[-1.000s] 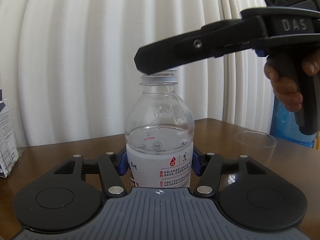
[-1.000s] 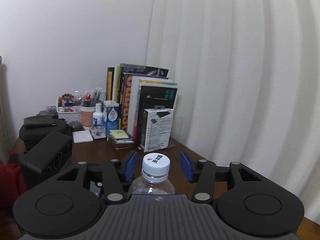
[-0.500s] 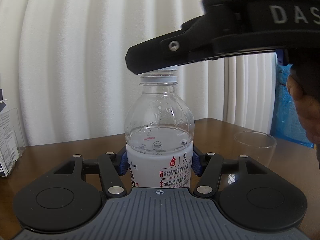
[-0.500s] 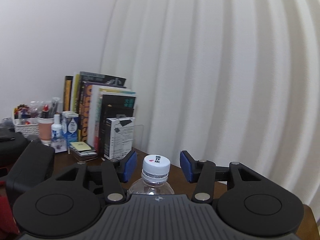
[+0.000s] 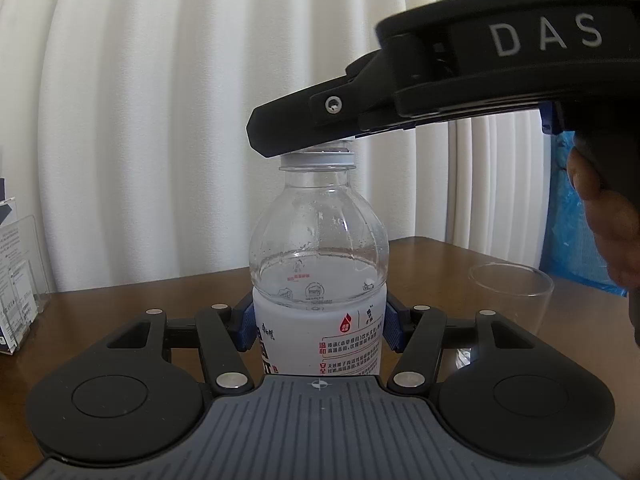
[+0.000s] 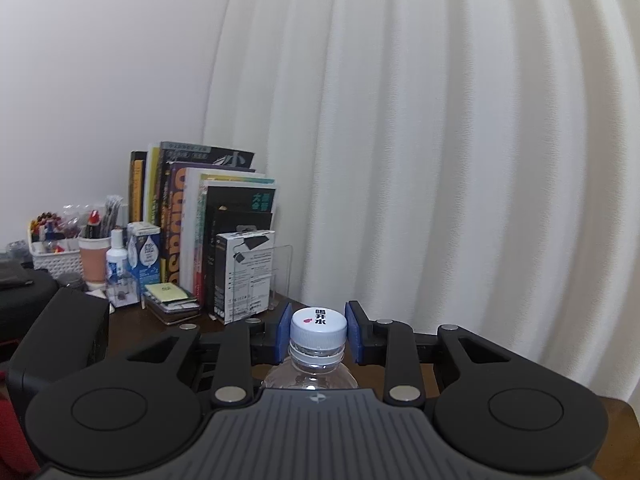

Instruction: Unscrew bottle cap and pour

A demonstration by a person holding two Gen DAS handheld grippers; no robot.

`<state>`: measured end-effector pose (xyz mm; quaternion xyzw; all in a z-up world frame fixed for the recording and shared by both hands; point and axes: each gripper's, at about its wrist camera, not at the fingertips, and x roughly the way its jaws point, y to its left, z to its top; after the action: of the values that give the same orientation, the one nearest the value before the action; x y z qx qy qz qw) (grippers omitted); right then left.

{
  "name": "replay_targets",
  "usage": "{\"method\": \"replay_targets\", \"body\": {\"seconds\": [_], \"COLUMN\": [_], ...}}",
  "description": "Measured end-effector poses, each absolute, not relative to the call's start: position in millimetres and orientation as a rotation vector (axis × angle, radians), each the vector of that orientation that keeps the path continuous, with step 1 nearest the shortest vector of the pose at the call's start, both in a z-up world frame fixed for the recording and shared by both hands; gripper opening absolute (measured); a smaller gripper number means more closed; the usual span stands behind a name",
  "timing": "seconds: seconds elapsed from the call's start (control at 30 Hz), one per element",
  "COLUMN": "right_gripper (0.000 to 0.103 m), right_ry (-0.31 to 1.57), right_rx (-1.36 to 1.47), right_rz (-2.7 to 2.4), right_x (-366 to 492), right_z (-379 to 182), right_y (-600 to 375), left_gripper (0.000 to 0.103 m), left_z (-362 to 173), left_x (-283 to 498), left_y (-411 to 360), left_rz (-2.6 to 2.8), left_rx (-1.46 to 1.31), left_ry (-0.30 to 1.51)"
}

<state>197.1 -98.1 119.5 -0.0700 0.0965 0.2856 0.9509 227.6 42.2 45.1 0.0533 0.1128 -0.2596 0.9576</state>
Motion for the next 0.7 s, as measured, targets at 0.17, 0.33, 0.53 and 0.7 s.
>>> {"method": "replay_targets", "body": {"seconds": [0.17, 0.33, 0.53, 0.7], "right_gripper": [0.032, 0.032, 0.032, 0.032], "right_ry": [0.234, 0.252, 0.242, 0.240], "right_rx": [-0.143, -0.182, -0.292, -0.331], "right_rz": [0.719, 0.833, 0.920, 0.995], "right_x": [211.2, 222.1, 228.1, 234.8], "right_z": [126.7, 133.0, 138.8, 142.1], "right_y": [-113.9, -122.1, -120.4, -124.3], "left_gripper": [0.058, 0.058, 0.058, 0.058], "left_z": [44.8, 45.0, 45.0, 43.5], "left_x": [228.5, 228.9, 229.4, 230.1], "left_y": [43.0, 42.5, 41.9, 42.2], "left_rz": [-0.528, -0.530, -0.531, -0.531], "left_rx": [0.108, 0.110, 0.113, 0.112], "left_ry": [0.229, 0.228, 0.227, 0.227]}}
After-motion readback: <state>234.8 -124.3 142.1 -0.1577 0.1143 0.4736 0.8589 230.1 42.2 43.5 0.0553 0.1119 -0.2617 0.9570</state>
